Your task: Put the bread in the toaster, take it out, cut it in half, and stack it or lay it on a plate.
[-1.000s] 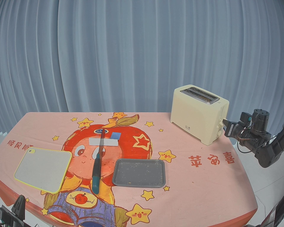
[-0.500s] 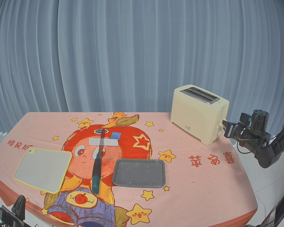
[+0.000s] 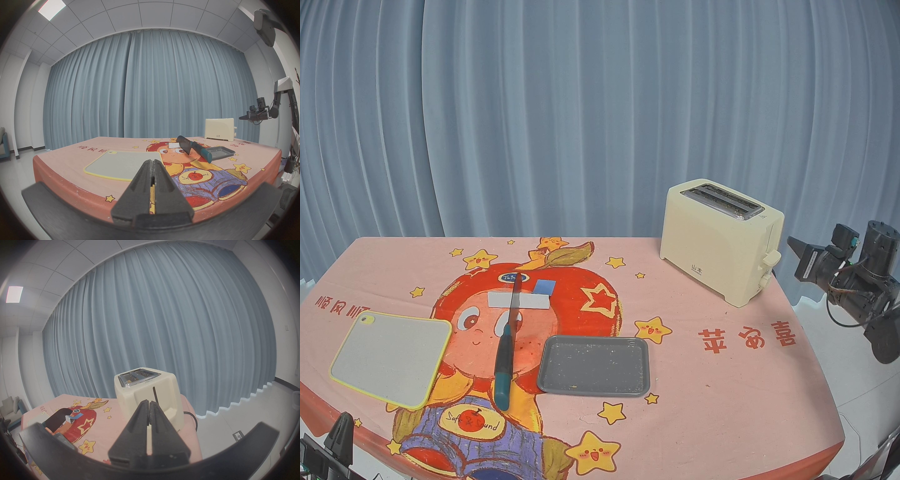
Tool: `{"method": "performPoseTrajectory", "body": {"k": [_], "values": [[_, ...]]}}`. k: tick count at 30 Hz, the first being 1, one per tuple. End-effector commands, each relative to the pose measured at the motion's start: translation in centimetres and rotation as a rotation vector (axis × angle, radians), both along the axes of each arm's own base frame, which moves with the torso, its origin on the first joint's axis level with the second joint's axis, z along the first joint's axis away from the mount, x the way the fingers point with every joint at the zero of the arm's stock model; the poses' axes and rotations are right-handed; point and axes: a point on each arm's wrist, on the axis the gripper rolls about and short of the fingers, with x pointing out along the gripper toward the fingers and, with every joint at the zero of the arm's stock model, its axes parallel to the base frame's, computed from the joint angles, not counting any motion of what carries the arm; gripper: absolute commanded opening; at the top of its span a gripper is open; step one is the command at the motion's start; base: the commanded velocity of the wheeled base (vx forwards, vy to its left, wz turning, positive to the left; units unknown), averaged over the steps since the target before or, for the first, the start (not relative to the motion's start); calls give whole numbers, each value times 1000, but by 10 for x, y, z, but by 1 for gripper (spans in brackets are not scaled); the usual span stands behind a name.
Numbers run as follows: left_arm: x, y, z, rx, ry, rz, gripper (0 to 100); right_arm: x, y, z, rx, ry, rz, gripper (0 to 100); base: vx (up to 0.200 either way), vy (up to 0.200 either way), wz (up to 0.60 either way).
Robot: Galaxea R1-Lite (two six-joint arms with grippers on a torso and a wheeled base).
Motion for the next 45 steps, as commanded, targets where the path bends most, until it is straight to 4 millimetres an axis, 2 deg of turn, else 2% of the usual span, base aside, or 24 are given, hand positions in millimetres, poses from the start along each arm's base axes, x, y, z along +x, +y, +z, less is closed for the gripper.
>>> {"method": "performPoseTrajectory", "body": {"k": [1,3,6,7,8,10,14,20,24,25,30,35,45], "values": [[1,0,-5,0,8,0,0,-27,-7,1,12,-1,-11,0,0,0,0],[1,0,-5,0,8,0,0,-55,-10,-5,33,15,-10,0,0,0,0],[1,0,-5,0,8,0,0,-79,-10,-11,32,34,2,0,0,0,0],[1,0,-5,0,8,0,0,-81,-10,-11,30,35,5,0,0,0,0],[1,0,-5,0,8,0,0,-92,-6,-17,27,57,34,0,0,0,0],[1,0,-5,0,8,0,0,-96,-6,-19,28,65,38,0,0,0,0],[1,0,-5,0,8,0,0,-124,-12,-37,49,114,14,0,0,0,0],[1,0,-5,0,8,0,0,-140,-16,-21,263,44,-10,0,0,0,0],[1,0,-5,0,8,0,0,-151,-17,-17,318,38,-6,0,0,0,0],[1,0,-5,0,8,0,0,-163,-19,-16,327,50,-5,0,0,0,0],[1,0,-5,0,8,0,0,-190,-23,-17,331,54,42,0,0,0,0],[1,0,-5,0,8,0,0,-203,-24,-23,326,108,130,0,0,0,0],[1,0,-5,0,8,0,0,-207,-24,-24,323,113,136,0,0,0,0]]}}
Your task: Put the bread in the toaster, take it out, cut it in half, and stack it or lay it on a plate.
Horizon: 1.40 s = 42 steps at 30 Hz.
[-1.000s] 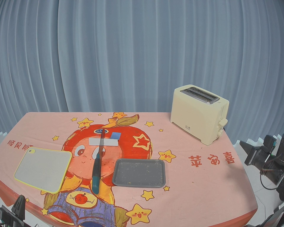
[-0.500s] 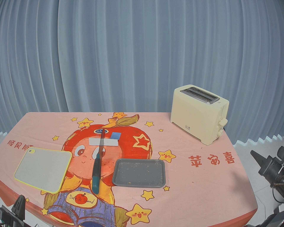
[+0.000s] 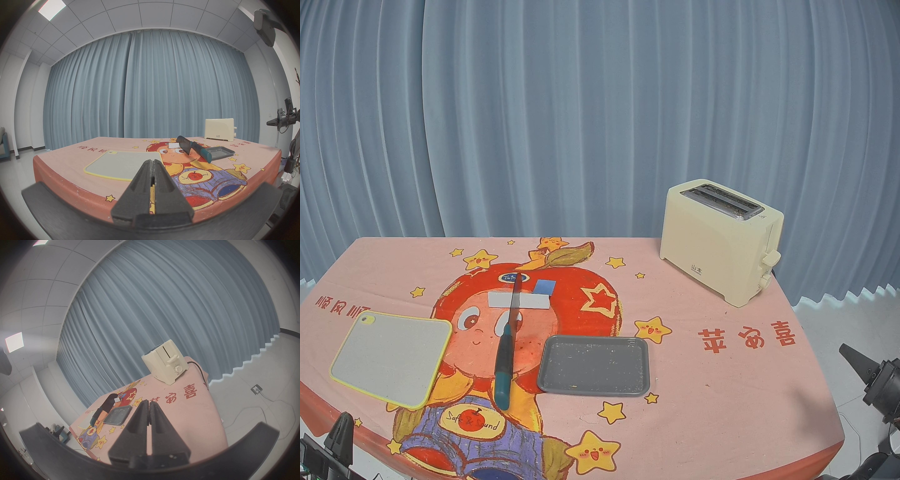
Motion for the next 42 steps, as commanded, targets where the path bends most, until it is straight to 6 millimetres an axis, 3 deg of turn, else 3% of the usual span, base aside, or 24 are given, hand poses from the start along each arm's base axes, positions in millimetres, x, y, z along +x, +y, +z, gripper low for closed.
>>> {"method": "performPoseTrajectory", "body": {"k": [1,17,42], "values": [[1,0,-5,0,8,0,0,-7,-1,-1,6,-32,0,0,0,0,0],[1,0,-5,0,8,0,0,-16,-3,2,30,-86,4,0,0,0,0],[1,0,-5,0,8,0,0,-18,-3,-4,22,-22,25,0,0,0,0]]}}
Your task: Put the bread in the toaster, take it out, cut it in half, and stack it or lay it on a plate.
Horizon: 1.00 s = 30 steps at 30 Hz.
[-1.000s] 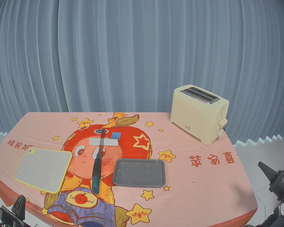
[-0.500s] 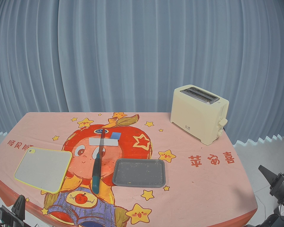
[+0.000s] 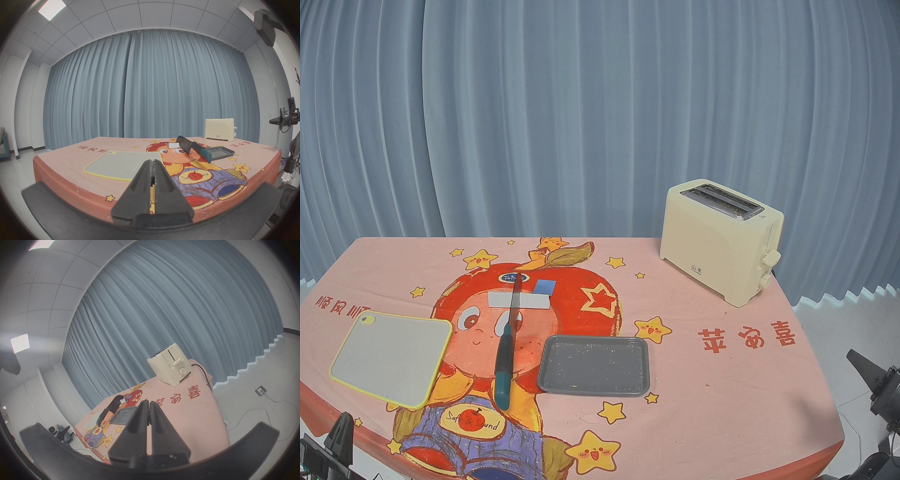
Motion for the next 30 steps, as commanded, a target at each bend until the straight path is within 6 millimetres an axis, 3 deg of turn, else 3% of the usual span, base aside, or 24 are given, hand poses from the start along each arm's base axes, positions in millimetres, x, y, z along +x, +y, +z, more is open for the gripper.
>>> {"method": "performPoseTrajectory", "body": {"k": [1,30], "values": [[1,0,-5,0,8,0,0,-1,0,-5,-4,23,1,0,0,0,0],[1,0,-5,0,8,0,0,-2,0,-8,-16,41,7,0,0,0,0]]}}
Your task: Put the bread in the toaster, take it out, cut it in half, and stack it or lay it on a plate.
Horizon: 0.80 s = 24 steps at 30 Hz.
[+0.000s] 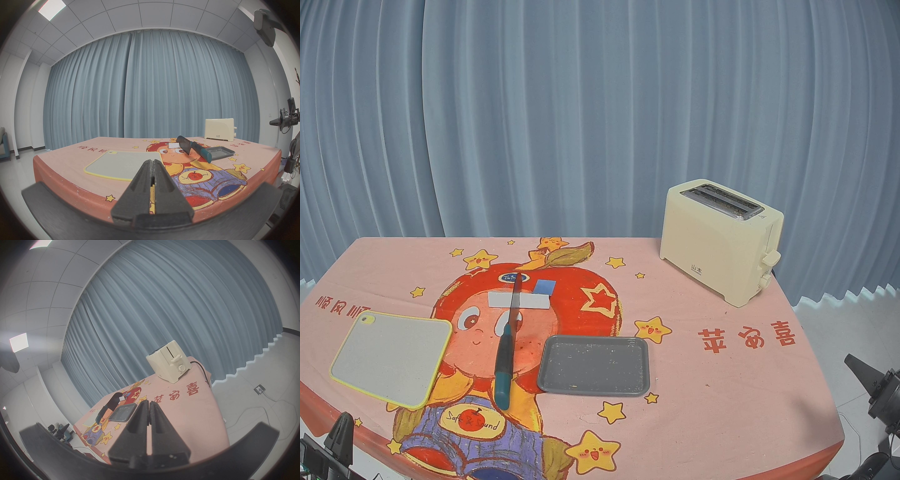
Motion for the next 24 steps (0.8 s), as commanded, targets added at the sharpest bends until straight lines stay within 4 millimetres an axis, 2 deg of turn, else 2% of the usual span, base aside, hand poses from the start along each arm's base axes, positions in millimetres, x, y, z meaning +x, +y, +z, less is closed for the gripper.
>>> {"method": "performPoseTrajectory", "body": {"k": [1,24], "values": [[1,0,-5,0,8,0,0,-1,0,-5,-4,20,1,0,0,0,0],[1,0,-5,0,8,0,0,-2,0,-7,-8,38,12,0,0,0,0]]}}
